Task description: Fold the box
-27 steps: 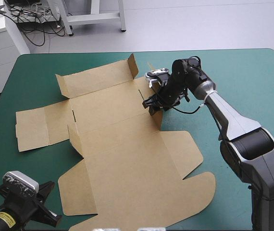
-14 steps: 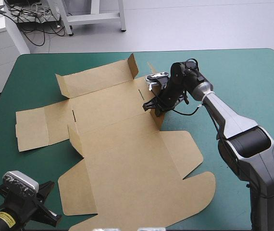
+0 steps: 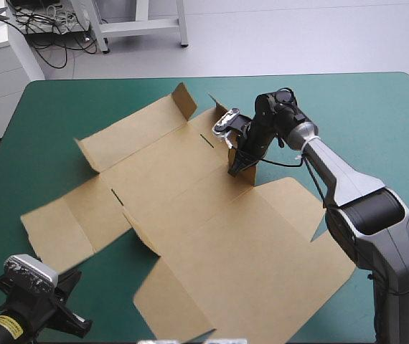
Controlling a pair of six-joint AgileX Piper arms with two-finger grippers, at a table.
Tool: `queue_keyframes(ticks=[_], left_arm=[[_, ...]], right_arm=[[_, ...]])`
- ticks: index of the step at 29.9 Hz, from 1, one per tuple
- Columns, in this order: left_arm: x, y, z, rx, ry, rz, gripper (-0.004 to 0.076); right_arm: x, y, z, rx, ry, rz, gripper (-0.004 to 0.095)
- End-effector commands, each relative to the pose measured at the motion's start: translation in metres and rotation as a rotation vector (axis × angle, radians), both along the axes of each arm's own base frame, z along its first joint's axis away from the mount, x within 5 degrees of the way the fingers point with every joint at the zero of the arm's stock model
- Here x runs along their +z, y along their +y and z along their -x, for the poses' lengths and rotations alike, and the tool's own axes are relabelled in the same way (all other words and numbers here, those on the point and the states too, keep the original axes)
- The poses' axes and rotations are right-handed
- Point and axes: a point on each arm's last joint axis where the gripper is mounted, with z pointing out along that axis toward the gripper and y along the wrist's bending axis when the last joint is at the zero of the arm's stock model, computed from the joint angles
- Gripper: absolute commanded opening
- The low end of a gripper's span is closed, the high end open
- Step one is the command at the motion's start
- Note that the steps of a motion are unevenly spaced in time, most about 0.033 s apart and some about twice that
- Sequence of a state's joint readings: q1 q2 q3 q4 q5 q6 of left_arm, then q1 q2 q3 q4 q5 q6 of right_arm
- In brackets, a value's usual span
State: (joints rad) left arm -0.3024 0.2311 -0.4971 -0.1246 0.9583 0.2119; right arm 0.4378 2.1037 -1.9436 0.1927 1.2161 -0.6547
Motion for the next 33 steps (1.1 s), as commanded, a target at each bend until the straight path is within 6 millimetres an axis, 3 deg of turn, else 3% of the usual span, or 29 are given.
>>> queue_keyframes(ticks=[1, 11, 18, 23, 30, 33], left_arm=[[0.011, -0.001, -0.003, 0.006, -0.066, 0.031, -0.0010], [0.011, -0.001, -0.003, 0.006, -0.066, 0.031, -0.0010], [0.011, -0.001, -0.003, 0.006, -0.066, 0.031, -0.0010], [0.011, -0.001, -0.003, 0.006, -0.066, 0.031, -0.0010], [0.011, -0.001, -0.003, 0.006, -0.066, 0.031, -0.0010], [0.011, -0.001, -0.003, 0.006, -0.066, 0.031, -0.0010]], right_arm=[[0.031, -0.001, 0.007, 0.249, -0.143, 0.004, -0.0020], [0.042, 0.030, 0.010, 0.575, -0.373, -0.144, -0.0020], [0.044, 0.067, 0.033, 0.746, -0.428, -0.158, -0.0020], [0.046, 0.085, 0.042, 0.769, -0.465, -0.174, -0.0020], [0.048, 0.087, 0.039, 0.682, -0.473, -0.212, -0.0016], [0.048, 0.087, 0.039, 0.661, -0.463, -0.209, 0.0038]])
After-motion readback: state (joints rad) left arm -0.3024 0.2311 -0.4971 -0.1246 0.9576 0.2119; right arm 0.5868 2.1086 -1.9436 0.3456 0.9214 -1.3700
